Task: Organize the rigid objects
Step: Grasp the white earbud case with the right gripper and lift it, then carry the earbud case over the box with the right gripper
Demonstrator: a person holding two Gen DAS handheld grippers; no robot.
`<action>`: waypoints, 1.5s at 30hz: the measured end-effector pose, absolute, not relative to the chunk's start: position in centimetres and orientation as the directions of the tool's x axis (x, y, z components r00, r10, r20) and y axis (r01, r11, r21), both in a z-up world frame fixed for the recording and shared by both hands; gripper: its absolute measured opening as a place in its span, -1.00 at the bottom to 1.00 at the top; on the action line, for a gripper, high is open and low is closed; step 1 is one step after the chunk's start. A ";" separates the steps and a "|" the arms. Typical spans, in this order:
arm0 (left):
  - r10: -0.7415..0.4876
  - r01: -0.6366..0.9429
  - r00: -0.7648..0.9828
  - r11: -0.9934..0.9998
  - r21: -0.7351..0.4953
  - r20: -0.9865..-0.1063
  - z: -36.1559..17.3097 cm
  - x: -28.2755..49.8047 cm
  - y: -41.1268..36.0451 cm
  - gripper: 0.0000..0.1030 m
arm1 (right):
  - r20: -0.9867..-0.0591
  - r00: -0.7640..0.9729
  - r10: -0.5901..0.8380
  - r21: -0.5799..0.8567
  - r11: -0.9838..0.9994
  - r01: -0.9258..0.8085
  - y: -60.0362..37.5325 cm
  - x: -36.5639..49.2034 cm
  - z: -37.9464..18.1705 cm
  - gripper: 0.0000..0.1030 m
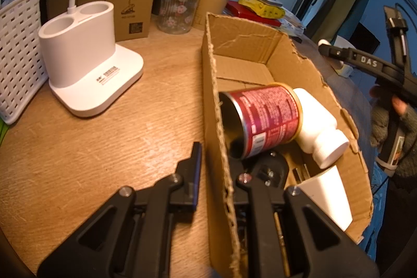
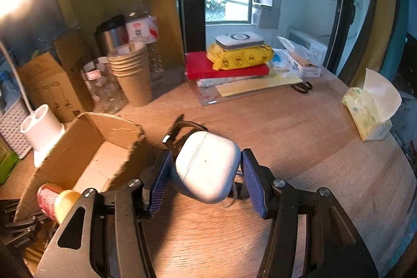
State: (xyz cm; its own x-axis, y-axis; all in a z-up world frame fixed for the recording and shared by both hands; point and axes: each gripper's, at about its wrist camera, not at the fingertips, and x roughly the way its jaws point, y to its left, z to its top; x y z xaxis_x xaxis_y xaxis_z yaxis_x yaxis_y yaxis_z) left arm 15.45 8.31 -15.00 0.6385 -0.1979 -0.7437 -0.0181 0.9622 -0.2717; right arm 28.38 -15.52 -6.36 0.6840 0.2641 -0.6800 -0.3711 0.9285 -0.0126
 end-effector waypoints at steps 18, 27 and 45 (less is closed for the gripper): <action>-0.198 -0.018 0.638 0.962 -0.272 -0.744 -15.0 15.5 8.3 -0.75 | -0.672 0.649 0.356 -0.033 0.862 -0.506 -10.2 25.0 -5.3 0.11; -0.198 -0.018 0.638 0.962 -0.272 -0.744 -15.0 15.5 8.3 -0.75 | -0.687 0.617 0.384 -0.039 0.828 -0.560 -7.7 24.1 -6.1 0.11; -0.199 -0.018 0.638 0.962 -0.272 -0.744 -15.0 15.4 8.4 -0.75 | -0.737 0.582 0.344 -0.080 0.810 -0.580 -5.1 24.3 -8.4 0.11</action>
